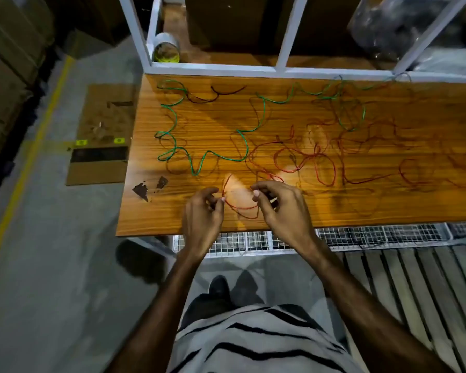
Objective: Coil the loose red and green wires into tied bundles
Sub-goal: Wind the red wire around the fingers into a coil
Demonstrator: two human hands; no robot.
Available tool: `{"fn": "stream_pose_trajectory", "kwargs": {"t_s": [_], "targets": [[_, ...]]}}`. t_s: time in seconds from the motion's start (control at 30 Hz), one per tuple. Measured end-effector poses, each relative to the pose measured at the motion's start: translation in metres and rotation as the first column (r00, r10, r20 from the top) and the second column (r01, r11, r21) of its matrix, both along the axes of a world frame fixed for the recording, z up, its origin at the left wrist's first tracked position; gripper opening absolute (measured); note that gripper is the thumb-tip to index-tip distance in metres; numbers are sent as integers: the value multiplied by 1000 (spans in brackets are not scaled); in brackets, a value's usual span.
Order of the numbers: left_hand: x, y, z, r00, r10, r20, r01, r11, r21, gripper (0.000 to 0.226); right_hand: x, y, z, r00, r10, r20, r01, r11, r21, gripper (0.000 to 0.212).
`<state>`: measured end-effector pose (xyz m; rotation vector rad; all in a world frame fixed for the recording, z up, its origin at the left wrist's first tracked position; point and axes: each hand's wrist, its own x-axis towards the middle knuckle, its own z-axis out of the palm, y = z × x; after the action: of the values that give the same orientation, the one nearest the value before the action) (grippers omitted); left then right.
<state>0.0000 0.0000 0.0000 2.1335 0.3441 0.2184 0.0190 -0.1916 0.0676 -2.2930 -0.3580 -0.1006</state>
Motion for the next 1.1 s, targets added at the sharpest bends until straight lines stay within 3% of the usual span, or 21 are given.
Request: {"fn": "stream_pose_trajectory", "kwargs": {"t_s": [0.13,0.3,0.4,0.5,0.57,0.63,0.77,0.93,1.0,1.03,1.1], "targets": [[14,-1,1,997,-24,-79,37,986,164,32,6,1,-8,998,54,29,-49,990,-134,18],[27,-11,10,979,-84,-184,98,993,69,19,15,-9,-17,977,208,45,-167,883,-439,23],[29,-19,22,983,-69,-169,19,959,-282,20,20,-16,-19,961,271,59,-208,844,-494,31],[19,-23,43,987,-45,-156,-68,756,-652,21,20,-25,-18,953,292,84,-222,858,-462,31],[10,-25,60,977,-77,-198,-120,567,-815,13,16,-32,-13,942,290,170,-200,890,-410,23],[4,-30,74,972,-94,-215,-155,433,-888,12,13,-38,-1,940,268,213,-200,935,-293,21],[-7,-46,95,966,-106,-238,-198,294,-935,15,21,-53,29,939,300,166,-310,950,37,19],[-16,-69,117,937,-233,-259,-248,79,-966,16,47,-61,69,942,334,40,-319,852,414,16],[-18,-77,125,930,-258,-264,-250,86,-964,16,58,-62,80,922,387,-2,-339,809,480,15],[-18,-80,128,933,-243,-267,-239,141,-961,16,63,-64,85,906,421,-37,-350,796,493,15],[-14,-82,133,961,-129,-246,-178,397,-901,17,74,-70,93,862,492,-118,-386,791,474,15]]}}
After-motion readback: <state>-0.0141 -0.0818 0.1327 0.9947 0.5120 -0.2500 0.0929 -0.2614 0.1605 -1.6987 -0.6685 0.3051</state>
